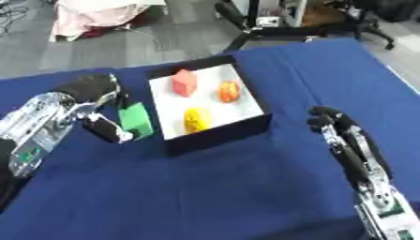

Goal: Pick up objects on the table and place them in the box.

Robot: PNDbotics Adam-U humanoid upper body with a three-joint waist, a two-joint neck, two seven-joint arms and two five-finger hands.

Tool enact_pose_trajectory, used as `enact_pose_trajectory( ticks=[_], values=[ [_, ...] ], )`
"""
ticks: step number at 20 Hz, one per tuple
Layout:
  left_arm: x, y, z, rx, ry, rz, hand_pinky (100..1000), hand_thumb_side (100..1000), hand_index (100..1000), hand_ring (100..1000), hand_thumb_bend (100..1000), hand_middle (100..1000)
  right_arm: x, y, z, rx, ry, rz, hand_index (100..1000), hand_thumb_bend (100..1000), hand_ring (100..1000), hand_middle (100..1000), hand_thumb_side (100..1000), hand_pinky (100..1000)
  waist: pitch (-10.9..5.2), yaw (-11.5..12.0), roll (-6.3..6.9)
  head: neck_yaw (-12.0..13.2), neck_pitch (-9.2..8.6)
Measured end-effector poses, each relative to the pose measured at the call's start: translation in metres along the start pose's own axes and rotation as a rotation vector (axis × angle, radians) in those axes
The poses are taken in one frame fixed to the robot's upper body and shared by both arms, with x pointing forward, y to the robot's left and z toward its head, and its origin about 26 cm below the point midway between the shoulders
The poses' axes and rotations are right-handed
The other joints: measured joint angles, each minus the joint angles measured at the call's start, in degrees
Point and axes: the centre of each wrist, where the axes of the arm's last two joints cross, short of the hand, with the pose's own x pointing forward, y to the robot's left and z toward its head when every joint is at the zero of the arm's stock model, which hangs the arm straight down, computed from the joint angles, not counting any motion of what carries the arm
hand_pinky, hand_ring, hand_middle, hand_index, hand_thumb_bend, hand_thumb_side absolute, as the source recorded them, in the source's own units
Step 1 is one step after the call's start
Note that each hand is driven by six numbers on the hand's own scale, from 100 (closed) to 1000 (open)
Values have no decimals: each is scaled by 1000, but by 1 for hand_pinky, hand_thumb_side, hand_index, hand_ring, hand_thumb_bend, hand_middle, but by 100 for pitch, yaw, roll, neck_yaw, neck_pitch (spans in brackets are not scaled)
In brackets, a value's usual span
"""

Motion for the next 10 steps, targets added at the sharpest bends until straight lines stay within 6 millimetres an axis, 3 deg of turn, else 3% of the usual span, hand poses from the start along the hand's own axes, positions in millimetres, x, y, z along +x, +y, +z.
enact_pose_trajectory(
  ticks=[2, 5, 7, 10],
  values=[
    [6, 28, -6, 55, -19, -22, 377, 366, 580, 353, 444, 442, -1, 0, 1, 0, 3, 0, 802, 100, 773, 763, 669, 799, -11, 0, 0, -9, 0],
    [21, 48, -26, 76, -63, -24, 405, 377, 612, 374, 460, 471, -1, 1, 1, 2, 4, -1, 802, 100, 773, 763, 670, 799, -22, -27, 0, -30, 0],
    [34, 47, -46, 54, -96, -26, 439, 406, 646, 398, 469, 503, -1, 1, 1, 5, 4, -2, 802, 100, 773, 763, 670, 800, -22, -47, 0, -30, 0],
    [52, 30, -74, 14, -120, -21, 468, 414, 673, 422, 466, 534, -1, 2, 0, 5, 4, -3, 802, 100, 773, 763, 670, 800, -22, -88, -2, -27, 0]
  ],
)
